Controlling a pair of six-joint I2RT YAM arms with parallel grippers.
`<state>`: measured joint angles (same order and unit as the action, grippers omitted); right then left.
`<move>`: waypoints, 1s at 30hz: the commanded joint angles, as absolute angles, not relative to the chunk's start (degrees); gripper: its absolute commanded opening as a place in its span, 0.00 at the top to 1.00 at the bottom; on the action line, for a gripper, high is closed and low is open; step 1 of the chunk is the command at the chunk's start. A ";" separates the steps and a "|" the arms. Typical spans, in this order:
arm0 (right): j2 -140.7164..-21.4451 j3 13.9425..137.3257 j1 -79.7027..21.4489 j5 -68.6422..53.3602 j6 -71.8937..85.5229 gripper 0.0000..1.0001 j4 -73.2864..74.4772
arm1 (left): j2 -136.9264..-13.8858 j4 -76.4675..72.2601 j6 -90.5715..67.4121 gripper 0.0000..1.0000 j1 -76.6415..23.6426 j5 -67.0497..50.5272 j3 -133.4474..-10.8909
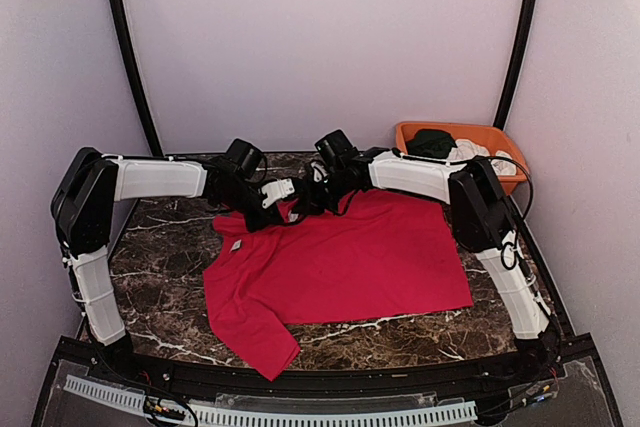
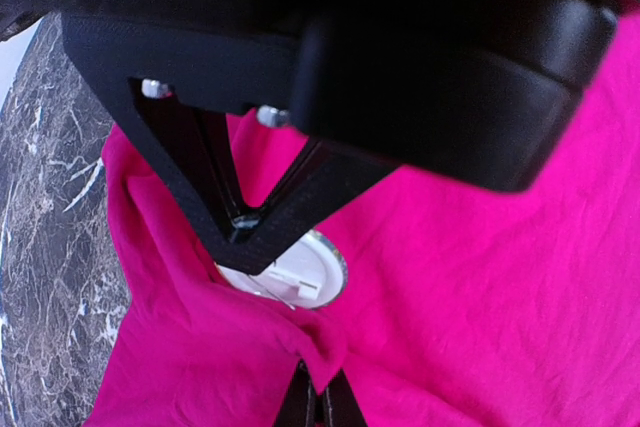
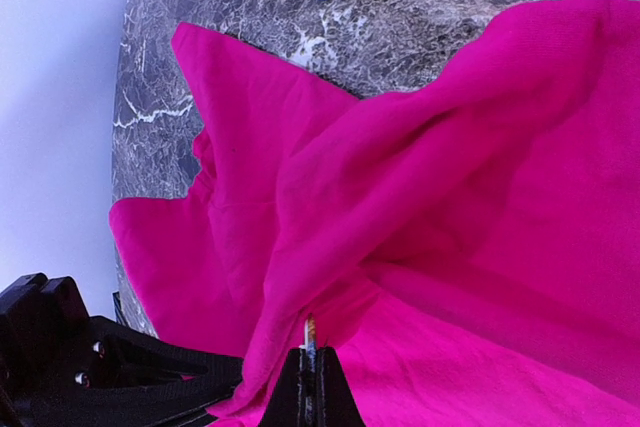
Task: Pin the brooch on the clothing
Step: Cross the brooch on the flattened clothing.
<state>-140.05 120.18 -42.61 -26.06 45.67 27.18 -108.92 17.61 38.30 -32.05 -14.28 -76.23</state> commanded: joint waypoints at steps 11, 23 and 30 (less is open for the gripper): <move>-142.13 120.84 -43.24 -31.67 49.32 1.00 21.78 | -108.02 18.81 38.75 0.99 -33.12 -15.08 -76.38; -139.73 117.13 -43.42 -30.78 42.52 1.00 25.32 | -108.06 16.86 38.15 0.99 -33.13 -8.53 -76.05; -138.96 115.66 -43.58 -32.97 40.16 1.00 25.69 | -108.18 15.77 37.92 0.99 -33.13 -6.48 -75.70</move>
